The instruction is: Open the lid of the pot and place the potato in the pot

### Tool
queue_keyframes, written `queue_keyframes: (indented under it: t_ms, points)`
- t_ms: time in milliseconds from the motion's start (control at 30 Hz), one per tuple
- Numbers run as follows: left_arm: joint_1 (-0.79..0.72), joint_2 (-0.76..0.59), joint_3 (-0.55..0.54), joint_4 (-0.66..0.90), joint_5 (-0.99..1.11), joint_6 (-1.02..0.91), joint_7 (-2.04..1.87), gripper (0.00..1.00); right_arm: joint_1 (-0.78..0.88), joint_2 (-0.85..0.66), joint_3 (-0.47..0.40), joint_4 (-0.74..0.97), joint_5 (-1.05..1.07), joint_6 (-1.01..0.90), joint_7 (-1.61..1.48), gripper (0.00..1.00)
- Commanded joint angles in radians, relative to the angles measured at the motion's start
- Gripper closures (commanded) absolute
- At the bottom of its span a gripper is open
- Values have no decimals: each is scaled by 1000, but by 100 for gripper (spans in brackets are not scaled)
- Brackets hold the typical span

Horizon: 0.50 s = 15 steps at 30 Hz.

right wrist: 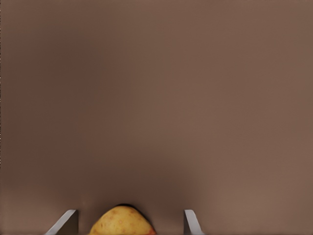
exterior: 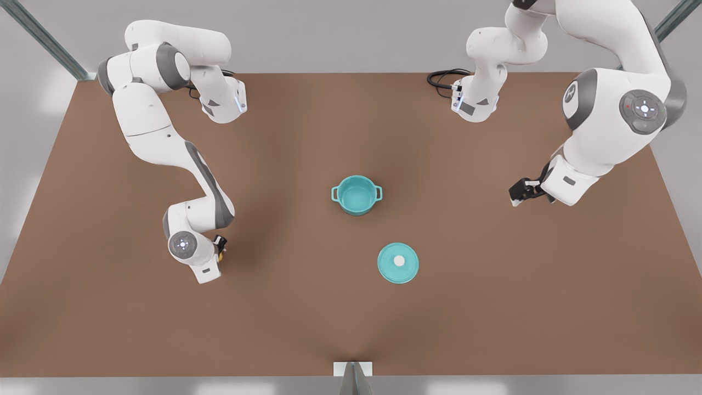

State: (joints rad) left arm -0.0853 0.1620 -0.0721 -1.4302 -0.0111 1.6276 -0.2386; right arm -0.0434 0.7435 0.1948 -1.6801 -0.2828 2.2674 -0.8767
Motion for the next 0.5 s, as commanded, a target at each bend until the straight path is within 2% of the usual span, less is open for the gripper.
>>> queue_keyframes:
  t_ms: [0, 67, 167, 400, 467]
  points:
    - [-1, 1, -2, 1, 5, -5, 223, 0, -3, -3, 3, -4, 2, 0, -38, 15]
    - [-2, 1, -2, 1, 3, 0, 223, 0, -23, -3, 28, -9, 2, -2, -38, 17]
    - [-5, 1, -3, 1, 3, -2, 223, 0, -24, -3, 29, -10, 2, -3, -39, 26]
    - [-5, -2, -5, 2, 3, -5, 223, 0, -27, -7, 34, -15, 2, -8, -62, 37]
    - [-5, -2, -5, 2, 3, -5, 223, 0, -61, -7, 67, -15, 2, -8, -67, 41]
